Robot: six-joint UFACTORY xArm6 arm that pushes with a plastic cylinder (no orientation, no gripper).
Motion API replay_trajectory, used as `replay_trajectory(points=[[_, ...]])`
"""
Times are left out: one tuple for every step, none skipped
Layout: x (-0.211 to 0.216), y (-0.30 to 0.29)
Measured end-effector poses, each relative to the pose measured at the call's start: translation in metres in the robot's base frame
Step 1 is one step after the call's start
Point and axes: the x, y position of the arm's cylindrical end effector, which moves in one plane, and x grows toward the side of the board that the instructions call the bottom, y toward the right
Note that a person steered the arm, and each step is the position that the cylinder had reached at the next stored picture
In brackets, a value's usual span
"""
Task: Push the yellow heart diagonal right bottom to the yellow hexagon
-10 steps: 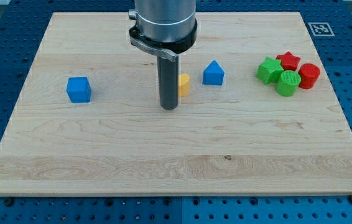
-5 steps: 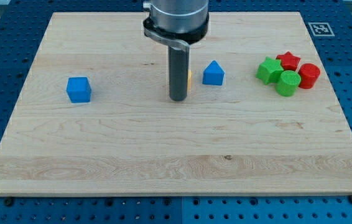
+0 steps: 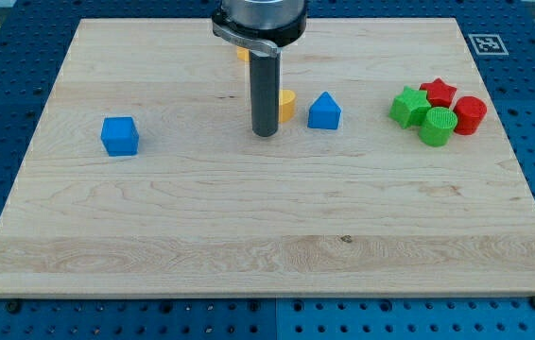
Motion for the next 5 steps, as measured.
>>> replay_trajectory(points=[[-0.029, -0.005], [-0.04, -0.005], [-0.031, -0.004], [-0.019, 0.003], [-0.022, 0.014]])
